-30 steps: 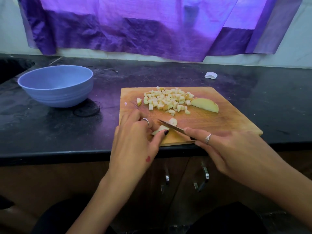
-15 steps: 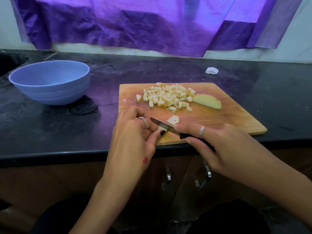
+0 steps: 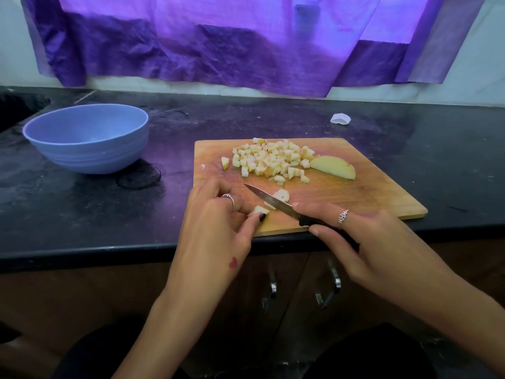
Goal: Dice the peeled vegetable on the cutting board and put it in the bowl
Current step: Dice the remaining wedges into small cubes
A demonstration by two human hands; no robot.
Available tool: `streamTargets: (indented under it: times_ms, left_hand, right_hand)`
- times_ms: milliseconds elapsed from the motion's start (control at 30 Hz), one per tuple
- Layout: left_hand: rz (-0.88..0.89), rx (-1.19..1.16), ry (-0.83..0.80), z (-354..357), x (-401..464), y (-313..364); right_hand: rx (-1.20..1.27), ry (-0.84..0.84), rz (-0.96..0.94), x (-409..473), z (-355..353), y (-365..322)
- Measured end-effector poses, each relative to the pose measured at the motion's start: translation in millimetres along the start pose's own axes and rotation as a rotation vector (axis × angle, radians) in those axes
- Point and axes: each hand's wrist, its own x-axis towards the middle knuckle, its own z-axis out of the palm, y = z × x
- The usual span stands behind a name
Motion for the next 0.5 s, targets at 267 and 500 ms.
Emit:
streamTargets:
  times_ms: [267, 500]
  left_hand:
    - [-0.036, -0.077, 0.056, -1, -5, 1]
    - [-0.020, -0.082, 0.078, 1, -6, 2]
  right_hand:
    - [0.071, -0.068, 0.000, 4, -1, -12]
    - [-0.106, -0.185, -0.030, 23, 2, -20]
